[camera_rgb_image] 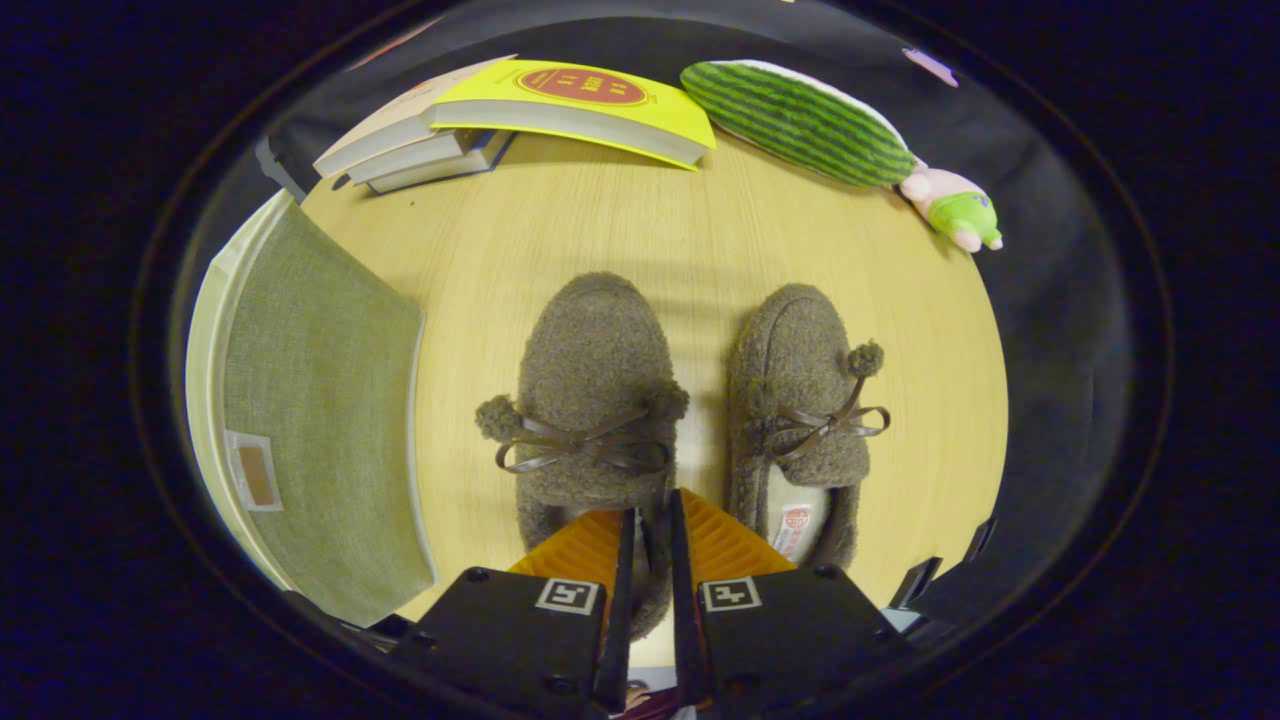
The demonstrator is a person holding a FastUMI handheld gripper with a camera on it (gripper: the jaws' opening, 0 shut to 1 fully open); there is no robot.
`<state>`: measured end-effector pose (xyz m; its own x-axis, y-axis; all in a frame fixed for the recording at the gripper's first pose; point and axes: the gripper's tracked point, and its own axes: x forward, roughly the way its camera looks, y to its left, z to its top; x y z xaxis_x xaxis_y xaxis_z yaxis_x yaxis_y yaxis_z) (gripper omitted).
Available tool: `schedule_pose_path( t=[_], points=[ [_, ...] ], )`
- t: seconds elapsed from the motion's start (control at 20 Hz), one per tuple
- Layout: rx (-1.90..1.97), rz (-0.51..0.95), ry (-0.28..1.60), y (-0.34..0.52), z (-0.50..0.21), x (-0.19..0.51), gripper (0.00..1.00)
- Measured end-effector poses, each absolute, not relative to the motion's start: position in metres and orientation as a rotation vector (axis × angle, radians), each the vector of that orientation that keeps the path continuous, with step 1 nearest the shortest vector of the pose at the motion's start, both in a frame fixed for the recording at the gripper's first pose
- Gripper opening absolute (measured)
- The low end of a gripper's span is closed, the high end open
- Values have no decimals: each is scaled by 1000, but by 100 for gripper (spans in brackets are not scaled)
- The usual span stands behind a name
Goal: Open the storage box then place both shoes into the box .Put the left shoe in first, then the right shoe, with the right side of both shoes facing outward in a uniform manner.
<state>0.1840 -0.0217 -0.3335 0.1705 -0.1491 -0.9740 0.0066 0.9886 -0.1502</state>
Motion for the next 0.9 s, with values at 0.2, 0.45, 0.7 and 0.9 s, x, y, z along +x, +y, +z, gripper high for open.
schedule_pose_path(
  t=[0.2, 0.45, 0.7, 0.9],
  points=[
    [-23, -94, 1410, -28, -354, 187, 9],
    [105, -75, 1389, -17, -335, 186, 6],
    [152, -77, 1365, -9, -303, 182, 6],
    [189, -51, 1331, 9, -263, 177, 6]
  ],
)
